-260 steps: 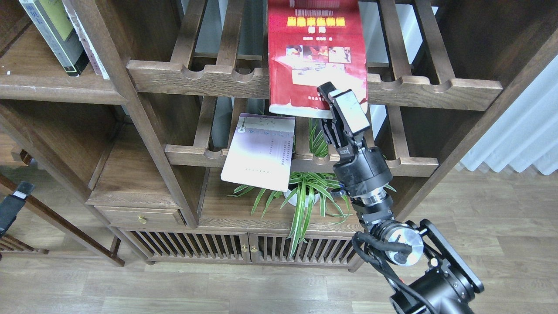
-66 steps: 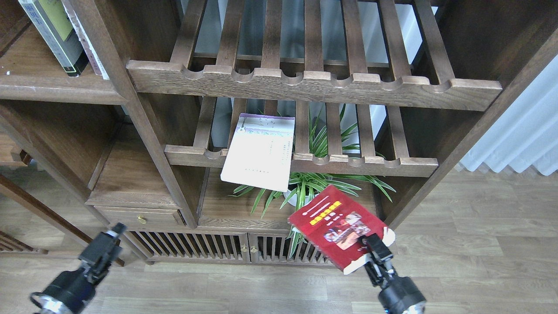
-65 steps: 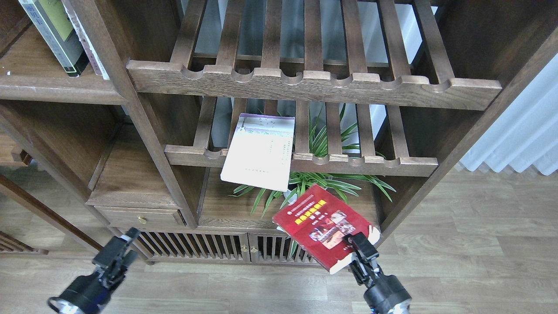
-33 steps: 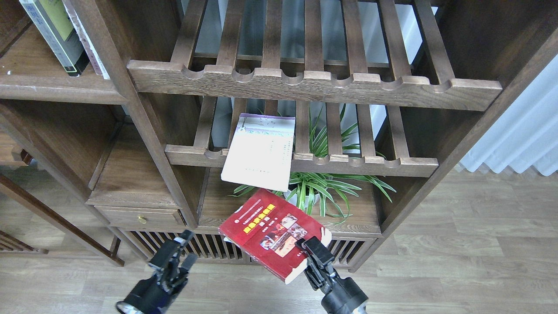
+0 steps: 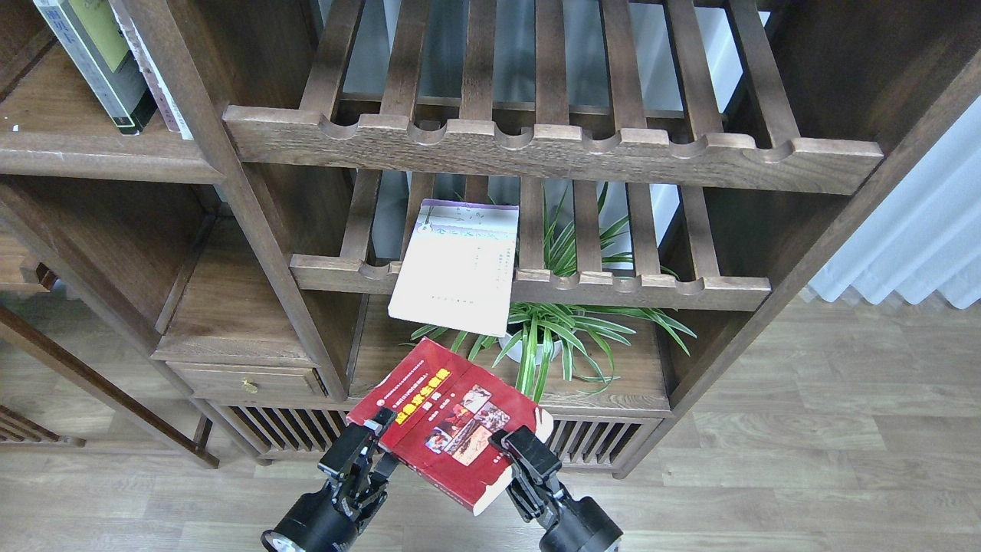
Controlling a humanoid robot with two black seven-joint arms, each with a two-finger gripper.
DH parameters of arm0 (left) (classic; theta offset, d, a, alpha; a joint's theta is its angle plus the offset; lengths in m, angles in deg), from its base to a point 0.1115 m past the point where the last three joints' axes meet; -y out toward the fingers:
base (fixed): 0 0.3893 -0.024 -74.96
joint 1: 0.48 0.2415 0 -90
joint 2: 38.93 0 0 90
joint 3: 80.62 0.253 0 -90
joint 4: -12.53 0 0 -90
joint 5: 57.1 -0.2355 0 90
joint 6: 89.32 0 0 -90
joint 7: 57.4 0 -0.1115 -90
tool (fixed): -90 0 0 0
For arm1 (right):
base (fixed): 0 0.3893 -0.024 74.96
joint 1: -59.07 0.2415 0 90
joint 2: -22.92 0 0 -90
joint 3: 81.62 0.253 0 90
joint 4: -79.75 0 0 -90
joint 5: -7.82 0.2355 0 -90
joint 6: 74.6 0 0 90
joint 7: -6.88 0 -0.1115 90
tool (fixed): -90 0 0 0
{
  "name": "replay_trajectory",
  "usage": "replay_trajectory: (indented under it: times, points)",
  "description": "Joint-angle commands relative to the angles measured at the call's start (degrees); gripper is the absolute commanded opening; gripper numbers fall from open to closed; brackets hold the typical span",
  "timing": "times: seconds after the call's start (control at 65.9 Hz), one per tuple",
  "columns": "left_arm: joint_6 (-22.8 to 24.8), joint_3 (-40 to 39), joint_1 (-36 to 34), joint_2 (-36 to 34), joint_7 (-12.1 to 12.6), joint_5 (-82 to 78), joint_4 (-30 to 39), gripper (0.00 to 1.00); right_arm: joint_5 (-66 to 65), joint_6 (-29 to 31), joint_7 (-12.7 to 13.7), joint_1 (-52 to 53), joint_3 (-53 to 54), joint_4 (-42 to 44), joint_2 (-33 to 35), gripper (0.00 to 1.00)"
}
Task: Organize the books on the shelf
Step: 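Bring the red book to the left gripper and grip it with both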
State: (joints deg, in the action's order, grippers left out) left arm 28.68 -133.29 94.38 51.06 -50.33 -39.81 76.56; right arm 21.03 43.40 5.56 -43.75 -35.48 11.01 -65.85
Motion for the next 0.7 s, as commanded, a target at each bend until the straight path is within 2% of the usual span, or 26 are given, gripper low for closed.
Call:
replay_trajectory:
  times: [0.0,0.197,0.349,0.44,0.683]
  points:
    - [0.0,0.6,-0.6,0.0,-1.6,0.1,0.0,0.80,-0.2,0.0,0.1,-0.8,0.0,0.0,-0.8,0.04]
    - [0.0,2.7,-1.5,0.0,-2.2,0.1,0.0,0.70,-0.9,0.0,0.9,-1.2,0.1,0.1,-1.2,0.04]
    - [0.0,3.5,-1.5,0.0,-3.4,0.2,0.0,0.52,-0.9,0.0,1.0,-1.7,0.2,0.1,-1.2,0.04]
    - [0.0,4.2,-1.5,0.0,-4.2,0.2,0.0,0.44,-0.9,0.0,1.0,-2.1,0.3,0.1,-1.2,0.04]
    - [0.0,4.3,-1.7,0.0,-4.3,1.2,0.0,0.22,-0.9,0.0,1.2,-2.5,0.4,0.1,-1.2,0.04]
